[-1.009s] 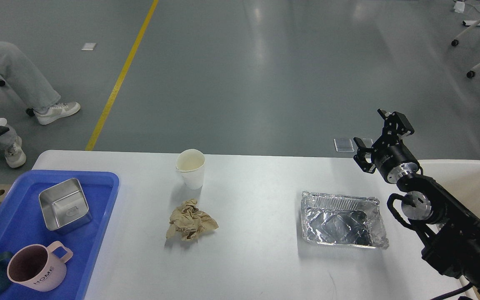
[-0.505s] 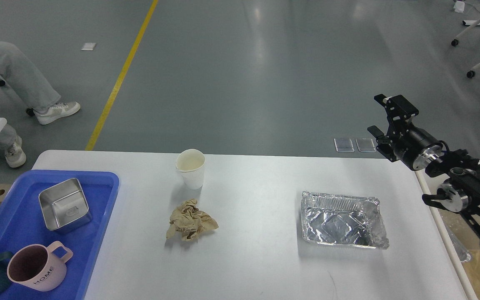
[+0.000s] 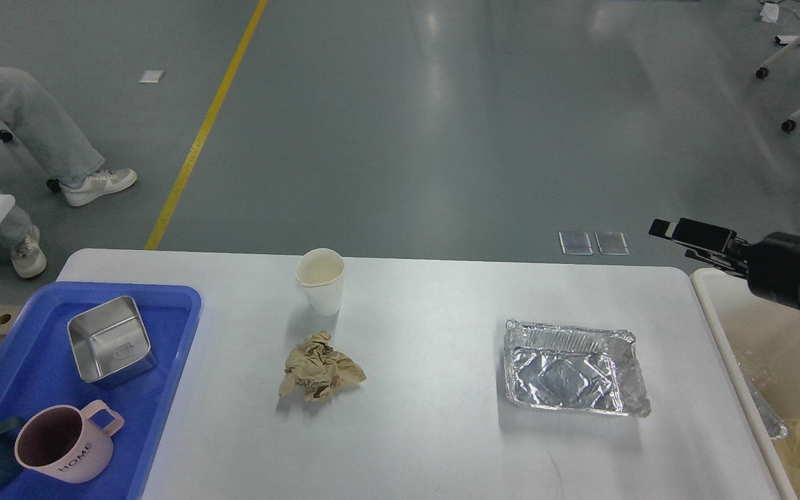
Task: Tidy desktop
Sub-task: 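Withdraw the left gripper and swing the right gripper outward, then lower the right gripper onto the foil tray's edge nearest it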
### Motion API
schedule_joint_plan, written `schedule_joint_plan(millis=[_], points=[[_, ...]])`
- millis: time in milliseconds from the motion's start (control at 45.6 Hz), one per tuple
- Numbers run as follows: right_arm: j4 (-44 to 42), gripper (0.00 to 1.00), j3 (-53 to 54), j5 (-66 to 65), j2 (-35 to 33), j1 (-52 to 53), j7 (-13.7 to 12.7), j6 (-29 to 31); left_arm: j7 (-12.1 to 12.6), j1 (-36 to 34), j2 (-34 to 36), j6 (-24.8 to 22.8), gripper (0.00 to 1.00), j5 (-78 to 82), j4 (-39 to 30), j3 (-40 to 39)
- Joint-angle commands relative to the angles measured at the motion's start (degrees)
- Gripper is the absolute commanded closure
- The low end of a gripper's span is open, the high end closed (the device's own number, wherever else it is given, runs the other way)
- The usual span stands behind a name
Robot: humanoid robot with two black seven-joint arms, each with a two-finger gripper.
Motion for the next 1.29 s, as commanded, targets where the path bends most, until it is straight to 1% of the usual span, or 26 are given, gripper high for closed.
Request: schedule_joint_plan(millis=[0,66,154,197,241,373,439,505,658,746,834,943,1031,1272], points=[[4.99,0.00,0.02,-2.81,-8.83,0.21,0.00,2.32,0.27,0.25,-1.56,0.56,0.04,-1.61,0.11,-0.65],[7.28,0.00,0.20,-3.42,-12.62,0.65,0.00,2.85,0.45,0.25,-2.09,2.14,0.04,-2.67,0.11,-0.65],[9.65,0.00,0.37,-3.42,-16.31,1.96,0.00,3.82,0.71,0.17,-2.79,6.18,0.04,-4.07,0.11,-0.56],[10.45,0.00,0.38,-3.42,-17.72,2.49,0.09,4.26,1.32,0.08,-2.97,7.94,0.04,-4.78,0.02,-0.65],[10.97,0.00,0.46,-3.42,-18.78,3.02,0.09,4.52,2.99,-0.27,-3.06,9.61,0.04,-5.57,0.02,-0.65],[11.50,0.00,0.46,-3.42,-19.84,4.16,0.00,5.31,9.05,-1.24,-3.15,15.41,0.04,-10.66,0.02,-0.82],[11.50,0.00,0.46,-3.42,-19.75,4.16,0.00,5.32,10.82,-1.68,-3.06,17.87,0.04,-12.42,0.02,-0.91],[11.50,0.00,0.46,-3.42,-19.40,4.16,0.00,5.32,11.26,-2.65,-3.15,20.16,0.04,-12.51,0.02,-1.00],[11.07,0.00,0.29,-4.30,-16.77,4.16,0.00,5.40,11.35,-2.74,-3.32,19.90,0.04,-12.43,-0.33,-0.91],[9.31,0.00,-0.15,-6.76,-13.52,4.16,-0.09,5.40,11.70,-2.21,-3.23,18.06,0.04,-12.43,-0.51,-0.82],[5.80,0.00,-0.59,-9.92,-9.48,4.16,-0.26,5.40,12.93,-1.86,-3.15,16.39,0.04,-12.43,-0.60,-0.82],[0.70,0.00,-2.70,-12.56,-3.94,4.08,-0.53,5.32,15.04,-1.68,-2.97,16.21,0.04,-12.43,-0.60,-0.91],[-2.37,0.00,-4.19,-13.97,0.02,4.16,-0.62,5.32,15.83,-1.24,-2.62,16.21,0.03,-12.43,-0.60,-0.91],[-9.94,0.00,-10.78,-16.69,11.09,3.81,-0.62,3.56,15.83,-0.36,-2.53,15.86,0.03,-12.34,-0.59,-0.82]])
